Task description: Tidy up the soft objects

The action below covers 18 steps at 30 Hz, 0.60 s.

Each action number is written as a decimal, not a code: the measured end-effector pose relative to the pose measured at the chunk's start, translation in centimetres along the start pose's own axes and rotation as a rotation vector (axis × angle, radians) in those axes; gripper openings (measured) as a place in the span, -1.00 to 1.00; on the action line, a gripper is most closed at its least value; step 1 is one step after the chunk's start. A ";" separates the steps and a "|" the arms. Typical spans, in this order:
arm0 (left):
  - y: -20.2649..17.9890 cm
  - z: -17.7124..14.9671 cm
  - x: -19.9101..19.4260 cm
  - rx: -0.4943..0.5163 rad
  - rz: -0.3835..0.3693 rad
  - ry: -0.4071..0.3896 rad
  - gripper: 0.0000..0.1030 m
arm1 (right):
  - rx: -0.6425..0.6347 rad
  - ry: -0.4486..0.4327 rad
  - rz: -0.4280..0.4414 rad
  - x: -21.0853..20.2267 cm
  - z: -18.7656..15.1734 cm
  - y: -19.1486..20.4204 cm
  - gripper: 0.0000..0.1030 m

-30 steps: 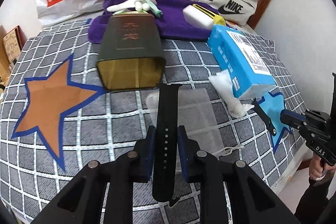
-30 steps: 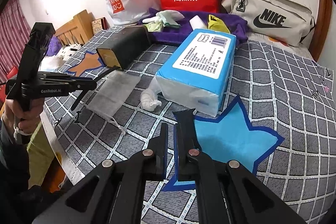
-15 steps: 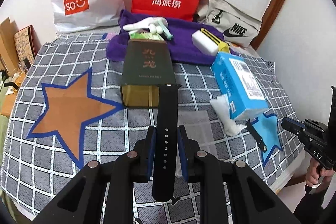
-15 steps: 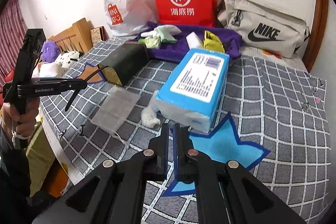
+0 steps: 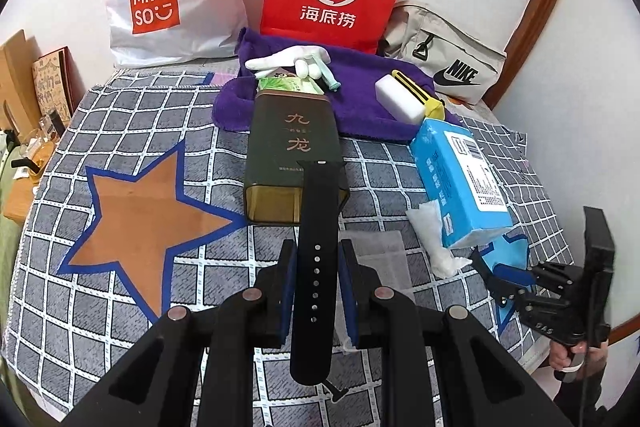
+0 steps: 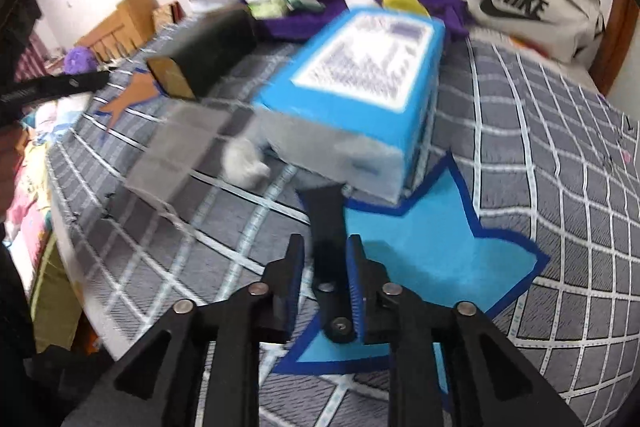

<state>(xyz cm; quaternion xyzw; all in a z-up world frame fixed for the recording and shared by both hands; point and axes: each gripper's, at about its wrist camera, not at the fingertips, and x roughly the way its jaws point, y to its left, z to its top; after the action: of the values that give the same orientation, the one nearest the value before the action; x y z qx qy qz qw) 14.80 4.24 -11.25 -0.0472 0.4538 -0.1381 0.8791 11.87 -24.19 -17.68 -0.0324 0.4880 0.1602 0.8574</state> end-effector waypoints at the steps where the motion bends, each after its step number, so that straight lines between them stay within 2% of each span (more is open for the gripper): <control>1: 0.0 0.1 0.1 0.000 0.000 0.001 -0.61 | 0.001 0.000 -0.003 0.3 0.0 -0.1 -0.39; 2: 0.0 0.2 0.1 0.000 0.000 0.001 -0.61 | -0.001 -0.012 0.008 0.4 -0.1 -0.2 -0.31; 4: -0.1 0.5 0.3 0.002 0.001 0.001 -0.61 | -0.011 -0.024 0.032 0.6 -0.1 0.1 -0.01; 6: -0.1 0.8 0.4 0.003 -0.001 0.001 -0.61 | -0.041 -0.021 0.015 1.1 -0.2 0.8 0.04; 8: -0.1 1.0 0.5 0.002 -0.002 0.001 -0.61 | -0.095 -0.032 -0.025 1.3 -0.4 1.5 0.01; 9: -0.1 1.1 0.6 0.001 -0.004 0.001 -0.61 | -0.100 -0.036 -0.022 1.3 -0.4 1.5 -0.12; 10: -0.1 1.2 0.7 0.001 -0.008 0.002 -0.61 | -0.097 -0.039 -0.015 1.2 -0.4 1.3 -0.47; 11: -0.1 1.2 0.7 0.000 -0.010 0.002 -0.61 | -0.083 -0.039 -0.016 1.0 -0.4 0.8 -0.59; 14: -0.3 1.3 0.9 0.002 -0.018 0.002 -0.61 | -0.024 -0.033 0.035 0.8 -0.2 -0.3 -0.59; 16: -0.5 1.4 1.0 0.002 -0.021 0.003 -0.61 | -0.033 -0.030 0.021 0.5 -0.1 0.2 -0.61; 18: -0.6 1.5 0.9 0.004 -0.023 0.000 -0.61 | -0.027 -0.033 0.059 -0.1 0.1 0.5 -0.61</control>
<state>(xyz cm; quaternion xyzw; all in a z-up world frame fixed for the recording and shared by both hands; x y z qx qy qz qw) 16.41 3.37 -10.95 -0.0508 0.4531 -0.1492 0.8774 11.71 -23.70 -17.47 -0.0270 0.4725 0.1927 0.8596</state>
